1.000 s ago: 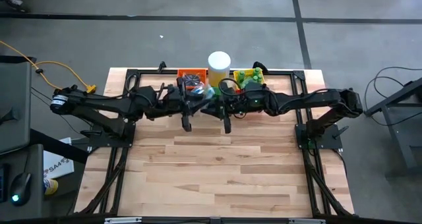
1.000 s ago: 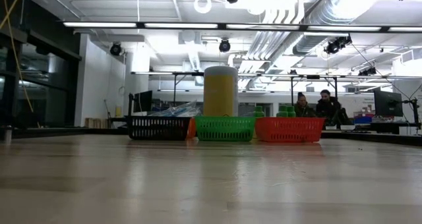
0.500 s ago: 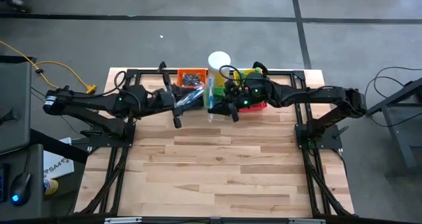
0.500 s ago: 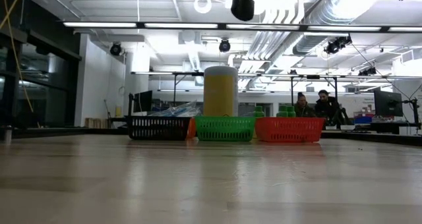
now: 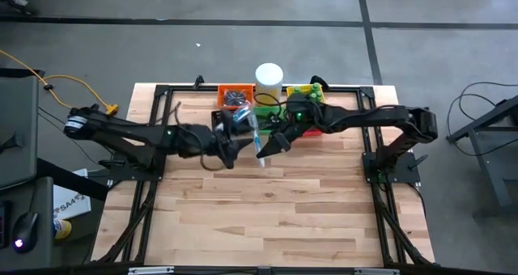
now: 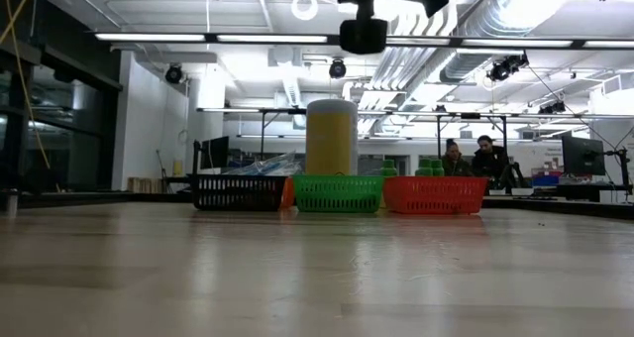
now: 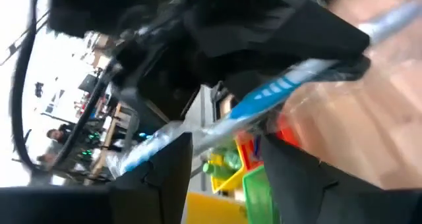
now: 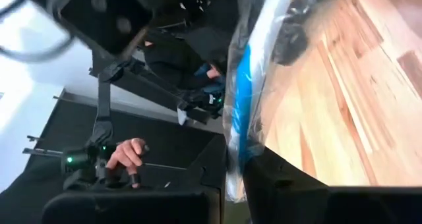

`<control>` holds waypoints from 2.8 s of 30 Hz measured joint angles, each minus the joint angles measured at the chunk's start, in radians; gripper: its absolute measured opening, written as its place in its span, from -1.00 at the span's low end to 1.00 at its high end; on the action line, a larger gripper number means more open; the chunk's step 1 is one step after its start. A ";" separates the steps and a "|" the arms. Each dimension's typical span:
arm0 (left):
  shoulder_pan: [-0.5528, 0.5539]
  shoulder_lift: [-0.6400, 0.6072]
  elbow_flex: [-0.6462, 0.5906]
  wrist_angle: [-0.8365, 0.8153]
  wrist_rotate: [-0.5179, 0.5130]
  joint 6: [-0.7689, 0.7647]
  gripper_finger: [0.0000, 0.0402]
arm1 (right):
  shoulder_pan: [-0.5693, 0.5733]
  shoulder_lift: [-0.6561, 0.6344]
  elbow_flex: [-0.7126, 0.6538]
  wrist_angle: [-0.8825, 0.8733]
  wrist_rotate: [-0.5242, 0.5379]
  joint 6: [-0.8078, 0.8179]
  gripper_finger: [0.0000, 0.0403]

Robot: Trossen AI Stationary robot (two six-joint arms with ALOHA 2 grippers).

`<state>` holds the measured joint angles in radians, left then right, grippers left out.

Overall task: Pick & Place Travel size toiletries
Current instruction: Put the blue toothbrush into the black bin

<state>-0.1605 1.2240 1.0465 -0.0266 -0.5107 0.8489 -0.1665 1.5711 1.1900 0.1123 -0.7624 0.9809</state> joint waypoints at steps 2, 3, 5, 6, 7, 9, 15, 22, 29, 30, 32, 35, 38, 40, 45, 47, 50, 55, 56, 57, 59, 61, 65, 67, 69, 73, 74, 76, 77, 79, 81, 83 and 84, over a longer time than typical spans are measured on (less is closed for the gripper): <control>-0.033 0.018 0.000 -0.002 -0.069 0.061 -0.11 | 0.000 0.011 0.000 0.000 -0.004 0.010 -0.88; -0.046 0.024 0.000 0.000 -0.108 0.094 -0.11 | 0.000 0.012 0.000 0.000 -0.007 0.015 -0.88; -0.068 0.033 0.000 0.002 -0.166 0.153 -0.11 | 0.000 0.020 0.000 0.012 -0.008 0.022 -0.88; -0.080 0.036 0.000 0.001 -0.188 0.176 -0.11 | 0.000 0.021 0.000 0.014 -0.012 0.029 -0.88; -0.090 0.037 0.000 0.000 -0.207 0.194 -0.11 | 0.000 0.024 0.000 0.014 -0.022 0.039 -0.88; -0.105 0.037 0.000 0.000 -0.233 0.228 -0.11 | 0.000 0.027 0.000 0.033 -0.037 0.062 -0.88; -0.122 0.037 0.000 -0.008 -0.225 0.380 -0.11 | 0.014 0.024 0.000 0.067 -0.078 0.109 -0.88; -0.122 0.074 0.000 0.010 -0.194 0.487 -0.11 | 0.048 0.039 0.000 0.078 -0.049 0.123 -0.88; -0.122 0.098 0.000 0.021 -0.181 0.490 -0.13 | 0.070 0.056 -0.001 0.090 -0.017 0.124 -0.88; -0.122 0.100 0.000 0.024 -0.181 0.491 -0.15 | 0.071 0.056 -0.001 0.095 -0.012 0.124 -0.88; -0.122 0.101 0.000 0.025 -0.183 0.490 -0.23 | 0.072 0.056 -0.001 0.098 -0.011 0.126 -0.88; -0.129 0.102 0.000 0.032 -0.190 0.495 -0.36 | 0.071 0.056 -0.001 0.103 -0.010 0.134 -0.88; -0.137 0.103 0.000 0.042 -0.242 0.517 -0.44 | 0.071 0.056 -0.001 0.097 -0.003 0.128 -0.88; -0.146 0.104 0.000 0.054 -0.265 0.518 -0.45 | 0.071 0.056 0.000 0.098 -0.003 0.126 -0.88; -0.157 0.102 0.000 0.053 -0.273 0.583 -0.41 | 0.071 0.056 0.000 0.103 -0.004 0.127 -0.88; -0.154 0.105 0.000 0.055 -0.259 0.610 -0.40 | 0.071 0.056 0.000 0.102 -0.005 0.130 -0.88; -0.154 0.106 0.000 0.060 -0.258 0.611 -0.51 | 0.071 0.056 0.000 0.102 -0.006 0.130 -0.88; -0.154 0.106 0.000 0.063 -0.258 0.608 -0.90 | 0.071 0.056 0.000 0.098 -0.009 0.134 -0.88; -0.154 0.106 0.000 0.063 -0.258 0.595 -0.93 | 0.071 0.056 0.000 0.098 -0.010 0.134 -0.88; -0.154 0.106 0.000 0.062 -0.257 0.580 -0.93 | 0.071 0.056 0.000 0.099 -0.012 0.134 -0.88; -0.154 0.106 0.000 0.057 -0.257 0.552 -0.89 | 0.071 0.056 0.000 0.099 -0.011 0.134 -0.88; -0.154 0.106 0.000 0.056 -0.257 0.526 -0.87 | 0.071 0.056 0.000 0.099 -0.012 0.135 -0.88; -0.154 0.106 0.000 0.051 -0.262 0.477 -0.95 | 0.075 0.056 0.000 0.102 -0.022 0.120 -0.80; -0.154 0.106 0.000 0.045 -0.265 0.437 -0.95 | 0.075 0.054 0.000 0.106 -0.022 0.112 -0.71; -0.154 0.106 0.000 0.037 -0.274 0.407 -0.94 | 0.075 0.052 0.000 0.108 -0.013 0.111 -0.58; -0.154 0.106 0.000 -0.001 -0.306 0.341 -0.94 | 0.069 0.046 0.000 0.106 -0.004 0.103 -0.29; -0.154 0.106 0.000 -0.014 -0.317 0.317 -0.95 | 0.065 0.045 0.000 0.106 -0.015 0.103 -0.22; -0.154 0.106 0.000 -0.043 -0.344 0.260 -0.96 | 0.052 0.045 0.000 0.105 -0.058 0.106 -0.09; -0.154 0.106 0.000 -0.059 -0.359 0.227 -0.96 | 0.044 0.044 0.000 0.102 -0.086 0.115 -0.04; -0.154 0.104 0.000 -0.085 -0.382 0.143 -0.96 | 0.026 0.033 0.000 0.098 -0.132 0.134 0.03; -0.149 0.092 0.000 -0.133 -0.387 0.029 -0.96 | 0.006 0.018 0.000 0.099 -0.153 0.143 0.07; -0.129 0.086 0.000 -0.196 -0.387 -0.102 -0.96 | -0.015 0.000 0.000 0.080 -0.153 0.131 0.09; -0.119 0.086 0.000 -0.238 -0.387 -0.175 -0.96 | -0.028 -0.010 0.000 0.069 -0.153 0.118 0.09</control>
<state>-0.2790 1.3098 1.0462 -0.2649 -0.8973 0.6740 -0.1942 1.5614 1.1904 0.1818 -0.9154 1.0994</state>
